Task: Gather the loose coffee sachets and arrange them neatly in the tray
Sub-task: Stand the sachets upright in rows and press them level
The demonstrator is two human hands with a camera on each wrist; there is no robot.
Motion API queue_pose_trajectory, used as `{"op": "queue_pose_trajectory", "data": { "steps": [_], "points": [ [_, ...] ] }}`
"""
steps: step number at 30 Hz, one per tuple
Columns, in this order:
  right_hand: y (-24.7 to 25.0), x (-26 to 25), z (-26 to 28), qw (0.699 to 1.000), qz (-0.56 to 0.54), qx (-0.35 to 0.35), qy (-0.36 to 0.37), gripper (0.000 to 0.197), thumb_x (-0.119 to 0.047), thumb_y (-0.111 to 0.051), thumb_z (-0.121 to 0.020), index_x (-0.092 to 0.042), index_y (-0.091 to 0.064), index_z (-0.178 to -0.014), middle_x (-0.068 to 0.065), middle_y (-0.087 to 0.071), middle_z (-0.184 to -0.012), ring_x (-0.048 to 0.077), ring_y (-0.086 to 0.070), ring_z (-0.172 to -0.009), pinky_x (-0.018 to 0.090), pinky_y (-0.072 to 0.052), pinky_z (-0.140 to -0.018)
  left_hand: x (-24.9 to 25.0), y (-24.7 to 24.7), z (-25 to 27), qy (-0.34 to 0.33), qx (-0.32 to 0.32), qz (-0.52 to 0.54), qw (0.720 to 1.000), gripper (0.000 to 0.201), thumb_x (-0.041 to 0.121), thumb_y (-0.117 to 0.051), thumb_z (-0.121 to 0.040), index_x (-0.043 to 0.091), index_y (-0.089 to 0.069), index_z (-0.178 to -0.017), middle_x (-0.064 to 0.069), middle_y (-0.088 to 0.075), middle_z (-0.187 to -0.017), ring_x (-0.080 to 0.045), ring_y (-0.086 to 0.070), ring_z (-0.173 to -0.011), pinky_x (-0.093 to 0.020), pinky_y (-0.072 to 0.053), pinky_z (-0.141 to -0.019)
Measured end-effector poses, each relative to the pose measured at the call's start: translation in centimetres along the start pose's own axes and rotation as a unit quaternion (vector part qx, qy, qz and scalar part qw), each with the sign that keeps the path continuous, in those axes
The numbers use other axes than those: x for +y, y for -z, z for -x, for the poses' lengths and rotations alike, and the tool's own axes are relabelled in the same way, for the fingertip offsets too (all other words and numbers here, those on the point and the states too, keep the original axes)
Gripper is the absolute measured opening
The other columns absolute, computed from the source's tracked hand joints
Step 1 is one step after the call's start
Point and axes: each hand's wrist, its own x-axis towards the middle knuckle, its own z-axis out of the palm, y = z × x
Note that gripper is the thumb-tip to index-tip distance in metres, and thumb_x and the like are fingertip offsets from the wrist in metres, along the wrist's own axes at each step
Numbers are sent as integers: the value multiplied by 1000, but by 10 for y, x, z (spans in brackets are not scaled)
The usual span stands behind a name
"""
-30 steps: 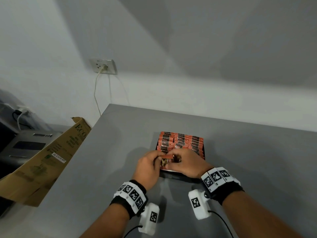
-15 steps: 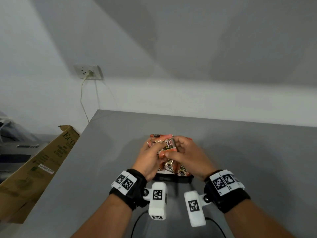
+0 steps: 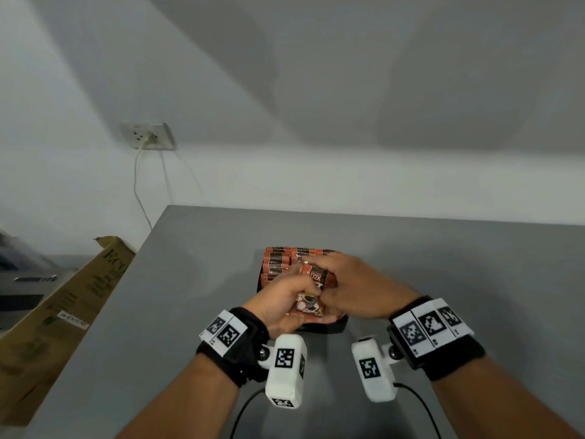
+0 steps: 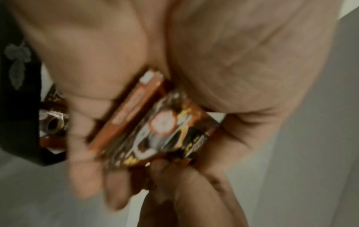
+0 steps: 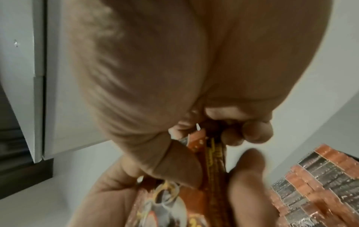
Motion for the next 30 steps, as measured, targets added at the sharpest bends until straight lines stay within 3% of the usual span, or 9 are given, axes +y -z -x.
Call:
{"op": "queue_pose_trajectory", "data": {
  "steps": [2, 4, 6, 10, 15, 19, 23, 26, 30],
  "points": [
    [-1, 9, -1, 998, -33, 51, -21, 60, -8, -62, -87, -30, -52, -142, -16, -51, -108, 4, -64, -90, 22, -57, -78, -4, -2, -1, -54, 36, 33, 997, 32, -10, -45, -86, -2, -62, -112, -20, -72, -90, -31, -72, -75, -44, -62, -63],
    [-10, 19, 1, 974, -187, 118, -50, 56, -16, -66, -84, -32, -56, -136, -9, -59, -111, 5, -67, -85, 24, -56, -75, -7, -3, -1, -92, 48, 52, 993, 30, -10, -52, -87, -4, -66, -113, -25, -70, -99, -33, -71, -78, -44, -62, -62],
    [-23, 26, -1, 927, -315, 188, -70, 42, -28, -71, -81, -26, -67, -123, -1, -72, -107, 19, -72, -92, 35, -59, -82, -8, -5, 0, -125, 69, 45, 989, 30, -7, -63, -84, -5, -66, -114, -27, -69, -101, -35, -72, -82, -42, -61, -61],
    [-41, 24, 0, 902, -361, 230, -58, 9, -18, -75, -90, -9, -74, -94, 11, -75, -91, 24, -74, -81, 37, -61, -68, -8, -12, -1, -167, 86, 21, 982, 28, -9, -69, -81, -2, -71, -108, -34, -68, -109, -41, -71, -92, -42, -60, -67],
    [-33, 29, -3, 852, -439, 273, -85, 16, 0, -66, -92, -7, -69, -79, 12, -71, -78, 22, -68, -69, 34, -56, -64, -8, -7, -1, -133, 114, 51, 983, 25, -9, -53, -86, -3, -66, -105, -28, -66, -99, -34, -68, -79, -39, -59, -59],
    [-17, 39, -3, 812, -484, 303, -122, 17, 0, -53, -99, -12, -58, -87, 16, -68, -89, 23, -66, -72, 36, -53, -66, -4, -1, -1, -145, 133, 72, 978, 25, -9, -46, -91, -2, -61, -110, -25, -66, -91, -33, -68, -74, -42, -61, -62],
    [-22, 31, 0, 818, -509, 241, -117, 12, 0, -53, -100, -6, -64, -103, 13, -75, -91, 20, -72, -73, 31, -56, -61, -6, -4, -6, -195, 148, 41, 969, 28, -16, -56, -88, 5, -68, -102, -23, -72, -98, -32, -72, -82, -41, -60, -73],
    [-35, 30, 0, 843, -494, 189, -99, 20, 1, -59, -97, -5, -68, -114, 15, -77, -103, 25, -75, -90, 38, -59, -76, -9, -9, -8, -228, 133, 8, 965, 36, -18, -62, -81, 14, -77, -87, -24, -72, -98, -34, -72, -86, -45, -58, -81],
    [-36, 32, 0, 865, -446, 208, -94, 18, 3, -62, -94, -8, -71, -105, 13, -78, -99, 25, -74, -89, 39, -58, -77, -8, -9, -5, -194, 128, 33, 972, 17, 10, -74, -82, 9, -74, -98, -23, -72, -102, -33, -71, -87, -41, -59, -72]
  ]
}}
